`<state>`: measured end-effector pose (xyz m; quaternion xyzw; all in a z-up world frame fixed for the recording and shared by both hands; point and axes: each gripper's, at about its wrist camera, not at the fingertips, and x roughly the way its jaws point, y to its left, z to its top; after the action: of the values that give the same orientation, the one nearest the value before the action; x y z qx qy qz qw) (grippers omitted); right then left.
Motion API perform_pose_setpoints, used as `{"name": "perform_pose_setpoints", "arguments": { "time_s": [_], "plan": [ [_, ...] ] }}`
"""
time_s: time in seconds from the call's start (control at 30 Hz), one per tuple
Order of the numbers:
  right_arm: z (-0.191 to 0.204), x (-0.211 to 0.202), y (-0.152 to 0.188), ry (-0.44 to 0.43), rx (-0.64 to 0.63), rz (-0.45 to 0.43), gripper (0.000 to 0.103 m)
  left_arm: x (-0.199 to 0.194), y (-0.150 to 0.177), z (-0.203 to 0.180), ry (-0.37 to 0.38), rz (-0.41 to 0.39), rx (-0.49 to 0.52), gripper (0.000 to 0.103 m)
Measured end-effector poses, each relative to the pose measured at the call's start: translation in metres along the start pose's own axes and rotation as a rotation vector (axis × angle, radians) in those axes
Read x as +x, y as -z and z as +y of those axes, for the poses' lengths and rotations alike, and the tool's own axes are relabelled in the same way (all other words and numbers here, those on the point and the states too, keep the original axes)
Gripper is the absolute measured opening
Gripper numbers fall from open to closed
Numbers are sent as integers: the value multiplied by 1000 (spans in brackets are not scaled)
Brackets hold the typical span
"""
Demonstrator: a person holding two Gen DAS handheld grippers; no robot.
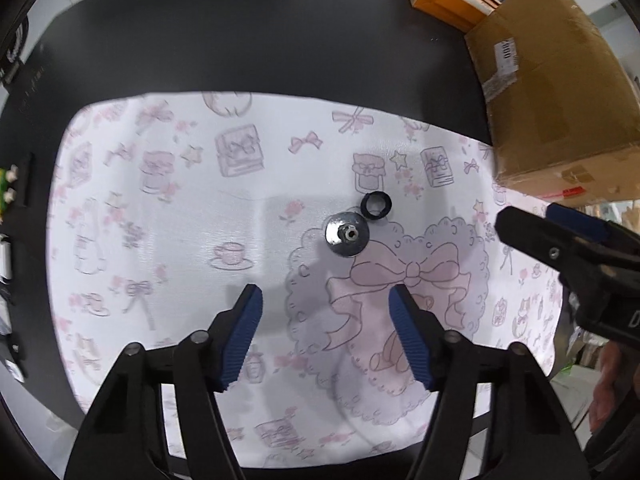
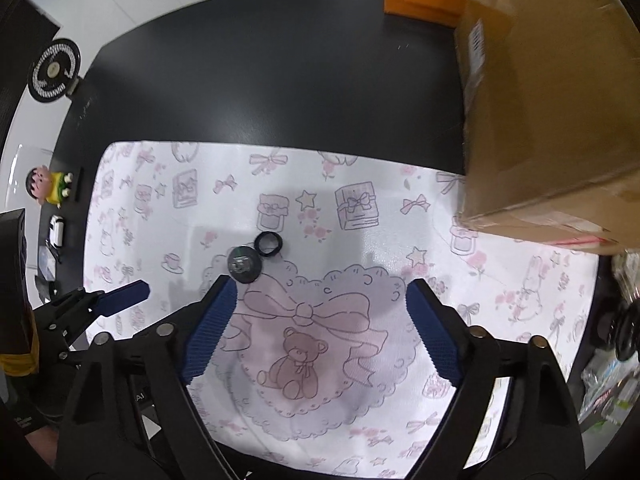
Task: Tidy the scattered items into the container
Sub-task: 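Close the left tool on the metal disc while the right tool grasps the black ring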
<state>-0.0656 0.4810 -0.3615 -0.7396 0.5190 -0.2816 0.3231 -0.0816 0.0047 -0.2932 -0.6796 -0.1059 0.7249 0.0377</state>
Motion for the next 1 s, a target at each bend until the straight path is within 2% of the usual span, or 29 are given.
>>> {"name": "perform_pose_setpoints", "arguments": {
  "time_s": [0.07,0.1,0.13,0.2,0.4,0.43,0.47,0.53,0.63,0.7,0.9,1.0],
  "plan": [
    [-3,10,-3,-4,3,24,83,11,-3,0,10,6,-14,62],
    [-4,16,-5,-5,9,41,81,15,-4,1,13,10,-21,57],
    [-5,22,-7,-7,10,55,77,20,-6,1,15,16,-28,45],
    [-6,32,-12,-18,4,74,74,30,-10,1,11,31,-44,38],
    [3,56,-22,-63,-50,131,64,44,-18,-3,35,33,-64,38],
    [5,60,-22,-69,-61,140,59,46,-19,-4,38,31,-65,37],
    [7,64,-23,-75,-71,149,53,48,-19,-6,43,30,-66,36],
    [9,71,-24,-88,-88,166,48,53,-20,-6,51,31,-73,28],
    [8,80,-26,-118,-65,198,43,55,-20,-6,60,24,-82,22],
    [8,86,-27,-147,-63,211,41,56,-20,-5,66,20,-87,21],
    [19,99,-29,-148,-74,247,38,60,-22,-2,81,13,-104,21],
    [24,102,-31,-139,-89,249,29,61,-23,-2,85,9,-100,20]
  ]
}}
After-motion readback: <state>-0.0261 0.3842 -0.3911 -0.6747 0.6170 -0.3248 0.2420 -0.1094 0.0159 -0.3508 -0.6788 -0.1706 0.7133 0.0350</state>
